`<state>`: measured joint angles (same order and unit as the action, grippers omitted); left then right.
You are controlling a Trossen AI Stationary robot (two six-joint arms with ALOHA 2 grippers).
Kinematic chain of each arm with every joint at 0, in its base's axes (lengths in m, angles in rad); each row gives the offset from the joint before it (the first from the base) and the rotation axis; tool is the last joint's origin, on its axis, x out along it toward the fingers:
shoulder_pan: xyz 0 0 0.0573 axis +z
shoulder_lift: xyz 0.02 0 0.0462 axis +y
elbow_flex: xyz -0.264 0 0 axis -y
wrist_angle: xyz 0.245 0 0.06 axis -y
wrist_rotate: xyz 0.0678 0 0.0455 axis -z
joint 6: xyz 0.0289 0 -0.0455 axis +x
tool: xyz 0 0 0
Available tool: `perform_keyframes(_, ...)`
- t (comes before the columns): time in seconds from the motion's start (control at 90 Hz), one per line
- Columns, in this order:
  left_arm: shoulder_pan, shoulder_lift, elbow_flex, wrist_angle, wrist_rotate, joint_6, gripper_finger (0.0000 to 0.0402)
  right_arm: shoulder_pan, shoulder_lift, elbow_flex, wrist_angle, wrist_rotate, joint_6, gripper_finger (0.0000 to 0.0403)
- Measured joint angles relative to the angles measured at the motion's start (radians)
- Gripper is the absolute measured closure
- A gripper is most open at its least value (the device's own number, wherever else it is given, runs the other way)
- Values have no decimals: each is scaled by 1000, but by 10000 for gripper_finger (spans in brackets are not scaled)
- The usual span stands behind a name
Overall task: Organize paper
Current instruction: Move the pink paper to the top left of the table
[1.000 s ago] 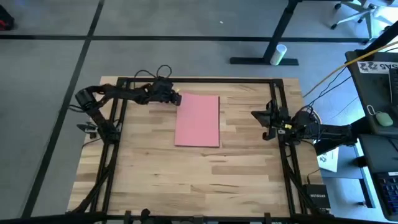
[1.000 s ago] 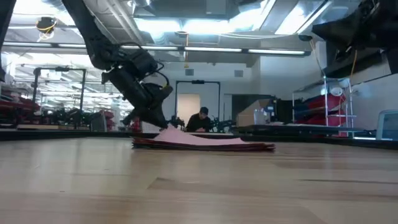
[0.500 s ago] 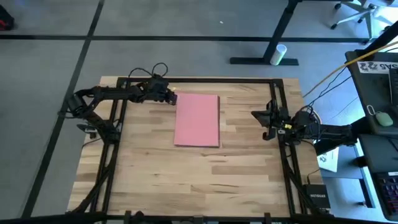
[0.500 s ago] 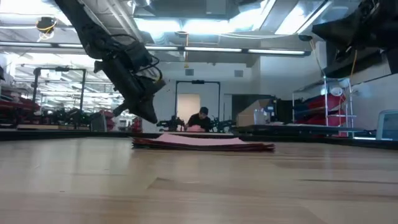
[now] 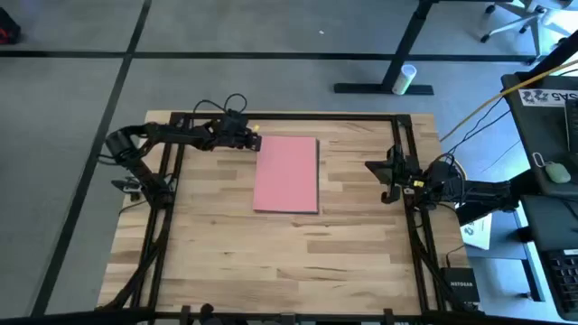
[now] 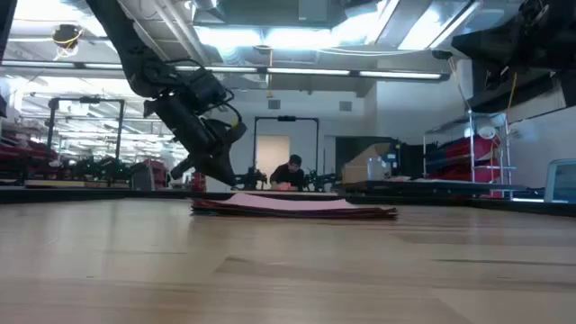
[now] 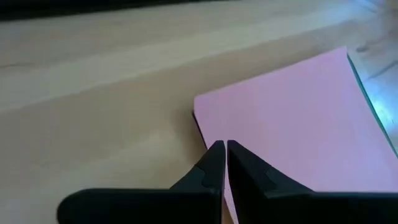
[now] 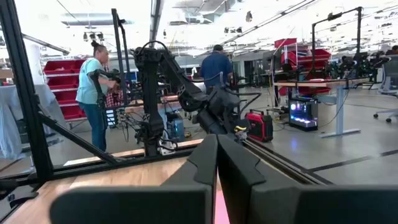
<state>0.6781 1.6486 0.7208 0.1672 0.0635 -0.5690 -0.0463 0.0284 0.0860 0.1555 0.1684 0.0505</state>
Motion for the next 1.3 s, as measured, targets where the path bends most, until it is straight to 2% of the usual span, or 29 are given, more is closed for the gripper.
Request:
perform_keyframes(0.4, 21, 14, 0, 10, 2, 14, 332, 0, 0, 0, 0, -3, -3, 402)
perform_keyframes(0.633, 32, 39, 0, 38, 4, 0, 323, 0, 0, 0, 0, -3, -3, 402)
perform_keyframes(1.022, 31, 73, 0, 61, 26, 27, 326, 0, 0, 0, 0, -2, -7, 402)
perform_keyframes(1.3, 15, 73, 0, 60, 41, 121, 397, 0, 0, 0, 0, -1, -8, 402)
